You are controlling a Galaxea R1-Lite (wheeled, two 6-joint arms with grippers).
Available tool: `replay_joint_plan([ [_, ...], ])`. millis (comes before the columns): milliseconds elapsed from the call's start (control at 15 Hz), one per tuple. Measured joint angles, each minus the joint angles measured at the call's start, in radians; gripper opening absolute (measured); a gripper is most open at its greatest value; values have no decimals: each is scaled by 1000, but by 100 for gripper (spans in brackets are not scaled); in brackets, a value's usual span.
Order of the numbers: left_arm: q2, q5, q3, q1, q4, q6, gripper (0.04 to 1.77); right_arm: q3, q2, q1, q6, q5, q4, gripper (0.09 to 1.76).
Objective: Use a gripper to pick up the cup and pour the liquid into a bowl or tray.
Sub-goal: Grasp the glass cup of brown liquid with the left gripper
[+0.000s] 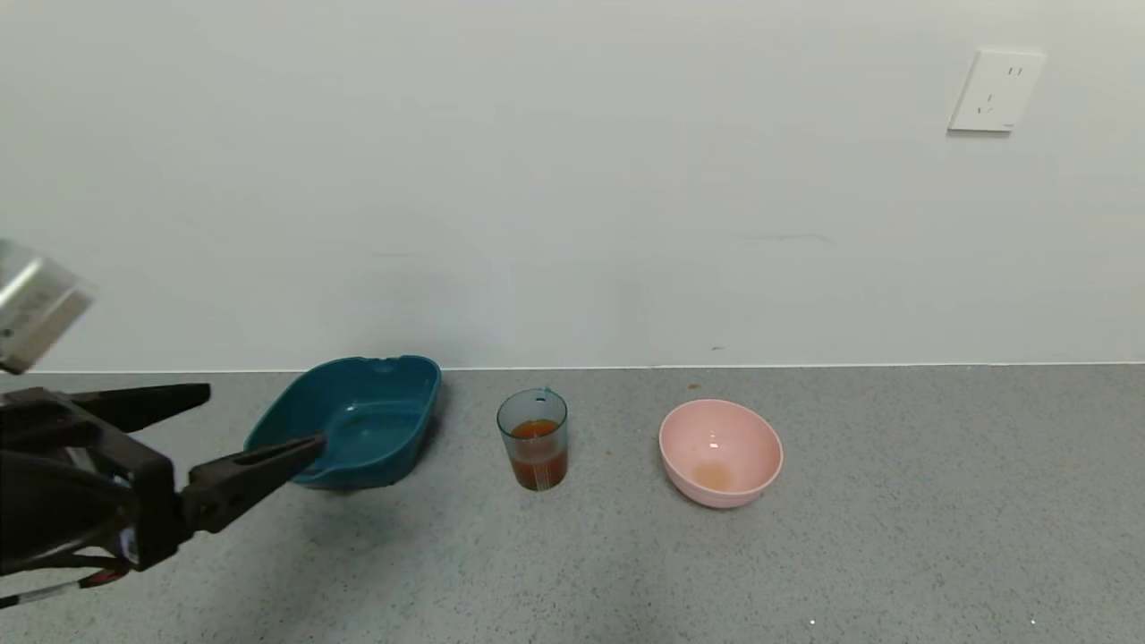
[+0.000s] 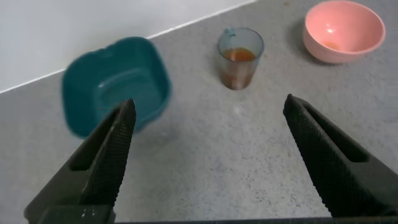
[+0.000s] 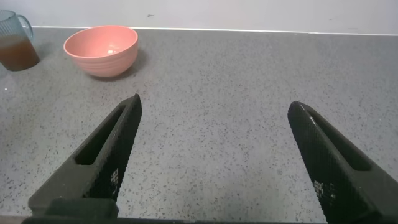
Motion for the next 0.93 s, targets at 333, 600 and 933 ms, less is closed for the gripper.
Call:
replay_joint_plan([
  [333,164,9,4,-142,-33,-72,172,0,0,0,0,0,0,171],
  [600,285,11,40,-190,-76,-104,172,0,0,0,0,0,0,171],
  [933,425,13,151,-199,-306,-106,172,0,0,0,0,0,0,171],
])
